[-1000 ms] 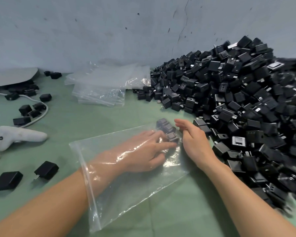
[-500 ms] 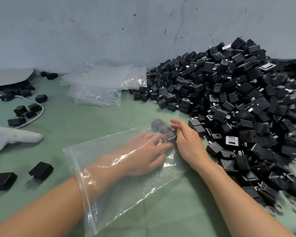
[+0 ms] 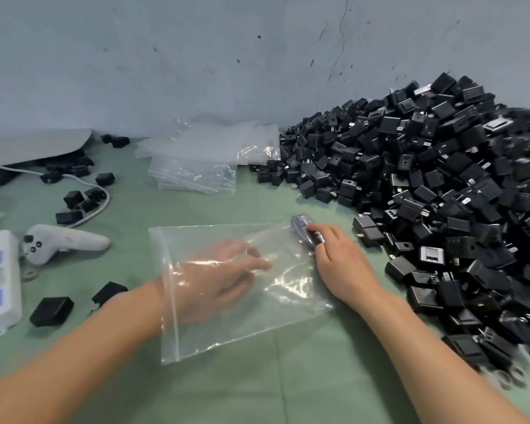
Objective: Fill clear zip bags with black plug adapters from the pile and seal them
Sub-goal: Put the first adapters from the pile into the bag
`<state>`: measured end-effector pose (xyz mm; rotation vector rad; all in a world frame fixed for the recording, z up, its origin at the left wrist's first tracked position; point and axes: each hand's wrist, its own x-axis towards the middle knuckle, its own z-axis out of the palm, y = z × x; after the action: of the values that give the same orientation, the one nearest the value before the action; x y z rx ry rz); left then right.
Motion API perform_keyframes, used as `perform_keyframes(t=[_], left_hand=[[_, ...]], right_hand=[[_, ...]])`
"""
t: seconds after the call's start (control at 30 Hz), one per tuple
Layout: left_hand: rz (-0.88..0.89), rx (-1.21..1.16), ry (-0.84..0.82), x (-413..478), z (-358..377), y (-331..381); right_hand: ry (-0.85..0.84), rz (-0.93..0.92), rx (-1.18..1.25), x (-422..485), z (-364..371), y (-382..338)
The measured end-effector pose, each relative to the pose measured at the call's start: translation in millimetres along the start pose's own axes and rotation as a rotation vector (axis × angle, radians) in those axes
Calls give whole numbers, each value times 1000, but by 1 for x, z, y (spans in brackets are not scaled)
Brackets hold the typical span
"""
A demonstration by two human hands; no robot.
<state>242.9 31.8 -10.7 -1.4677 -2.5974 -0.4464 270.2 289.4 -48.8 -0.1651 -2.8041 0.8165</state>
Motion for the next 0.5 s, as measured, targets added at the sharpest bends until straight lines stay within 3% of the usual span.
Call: perform_keyframes(t=[0.07, 0.2, 0.3, 0.4, 0.5], left_hand=[[-83, -2, 70, -34, -29, -7], [-434, 20, 356, -97, -66, -25], [-702, 75, 443, -134, -69, -43], [-935, 44, 248, -157, -57, -51], [-946, 6, 13, -163, -43, -52]], right_hand=[[26, 38, -19, -3, 3, -8], [36, 96, -93, -11, 9, -25], [67, 104, -323, -17, 12, -35], [92, 35, -403, -19, 13, -40], [98, -21, -377, -22, 14, -43]])
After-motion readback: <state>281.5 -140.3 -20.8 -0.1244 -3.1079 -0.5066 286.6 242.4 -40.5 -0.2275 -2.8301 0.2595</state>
